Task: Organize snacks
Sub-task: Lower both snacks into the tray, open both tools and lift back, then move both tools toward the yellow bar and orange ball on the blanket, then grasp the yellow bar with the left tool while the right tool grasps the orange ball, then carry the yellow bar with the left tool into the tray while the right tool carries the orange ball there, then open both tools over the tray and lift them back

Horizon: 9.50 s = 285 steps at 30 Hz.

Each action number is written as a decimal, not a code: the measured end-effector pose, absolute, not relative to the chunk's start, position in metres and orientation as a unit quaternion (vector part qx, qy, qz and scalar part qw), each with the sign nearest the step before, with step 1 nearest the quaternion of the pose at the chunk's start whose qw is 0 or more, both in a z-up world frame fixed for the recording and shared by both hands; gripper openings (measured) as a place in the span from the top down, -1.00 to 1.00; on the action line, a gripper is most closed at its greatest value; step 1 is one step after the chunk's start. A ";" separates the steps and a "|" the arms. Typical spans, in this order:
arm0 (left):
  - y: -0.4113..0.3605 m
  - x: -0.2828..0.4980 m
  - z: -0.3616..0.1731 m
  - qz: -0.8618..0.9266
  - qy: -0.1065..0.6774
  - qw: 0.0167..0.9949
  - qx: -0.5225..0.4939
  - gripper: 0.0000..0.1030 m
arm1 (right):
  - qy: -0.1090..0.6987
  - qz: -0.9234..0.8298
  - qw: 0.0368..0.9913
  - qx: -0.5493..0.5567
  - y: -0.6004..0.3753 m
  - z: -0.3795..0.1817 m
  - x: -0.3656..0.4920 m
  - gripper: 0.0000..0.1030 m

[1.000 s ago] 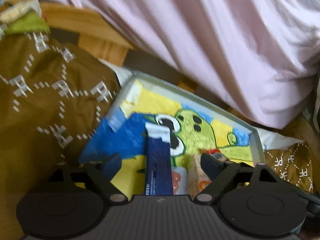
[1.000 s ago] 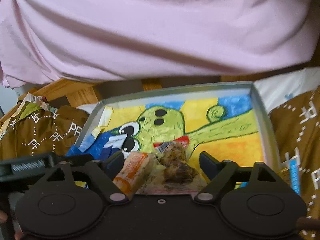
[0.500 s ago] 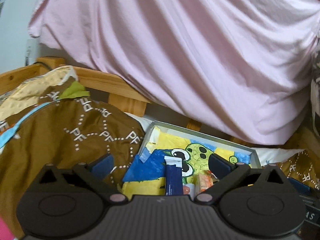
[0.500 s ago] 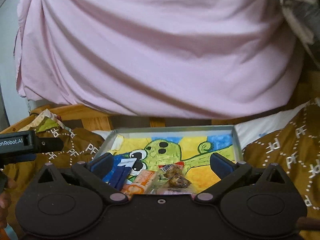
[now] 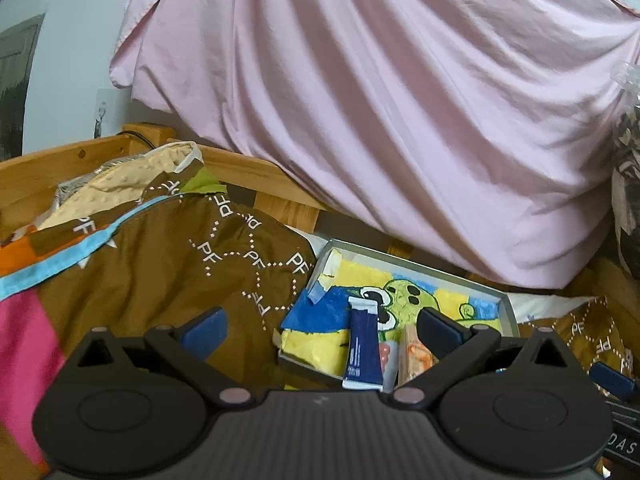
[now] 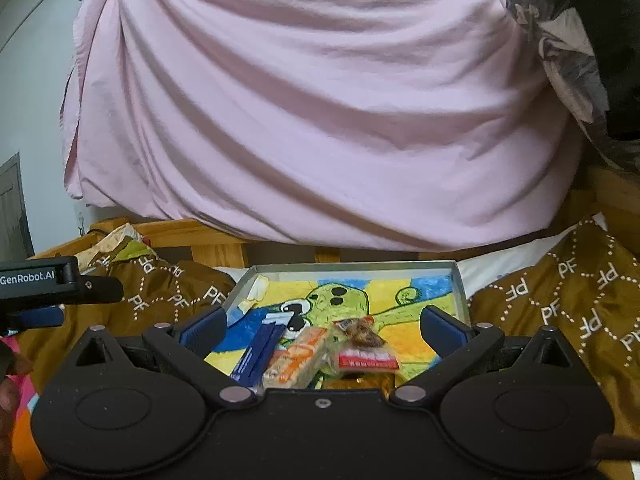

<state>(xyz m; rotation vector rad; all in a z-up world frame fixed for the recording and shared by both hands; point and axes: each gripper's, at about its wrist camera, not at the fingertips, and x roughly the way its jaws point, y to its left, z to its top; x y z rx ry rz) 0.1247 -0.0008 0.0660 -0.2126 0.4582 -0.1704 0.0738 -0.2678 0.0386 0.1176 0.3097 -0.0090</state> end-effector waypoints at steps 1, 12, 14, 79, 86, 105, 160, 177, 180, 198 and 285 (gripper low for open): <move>0.000 0.119 0.066 -0.083 0.225 0.965 -0.103 -0.99 | 0.156 -0.004 0.986 0.059 -0.267 0.038 0.069 -0.99; 0.011 0.076 0.048 -0.055 0.258 0.960 -0.095 -0.99 | 0.204 0.006 0.977 0.062 -0.256 0.020 0.028 -0.99; 0.011 0.071 0.044 -0.053 0.264 0.959 -0.090 -0.99 | 0.209 0.008 0.976 0.064 -0.254 0.018 0.023 -0.99; -0.013 0.175 -0.047 -0.196 0.418 0.880 0.107 -0.99 | 0.374 0.040 0.924 0.069 -0.234 -0.066 0.116 -0.99; -0.017 0.181 -0.052 -0.209 0.424 0.873 0.119 -0.93 | 0.367 0.081 0.919 0.121 -0.240 -0.067 0.135 -0.86; -0.006 0.198 -0.052 -0.201 0.457 0.862 0.083 -0.13 | 0.382 0.097 0.916 0.071 -0.212 -0.081 0.191 -0.09; -0.017 0.175 -0.038 -0.212 0.502 0.838 0.020 0.00 | 0.373 0.089 0.921 0.065 -0.211 -0.045 0.119 0.35; -0.013 0.168 -0.025 -0.203 0.458 0.866 -0.005 0.00 | 0.368 0.080 0.924 0.069 -0.215 -0.045 0.111 0.35; -0.014 0.168 -0.028 -0.201 0.468 0.861 -0.003 0.00 | 0.371 0.082 0.923 0.069 -0.214 -0.046 0.111 0.35; -0.007 0.162 -0.006 -0.196 0.411 0.889 -0.056 0.00 | 0.329 0.088 0.937 0.076 -0.217 -0.033 0.106 0.35; -0.037 0.298 -0.013 -0.175 0.297 0.933 -0.102 -0.57 | 0.193 -0.003 0.981 0.031 -0.241 -0.017 0.243 -0.45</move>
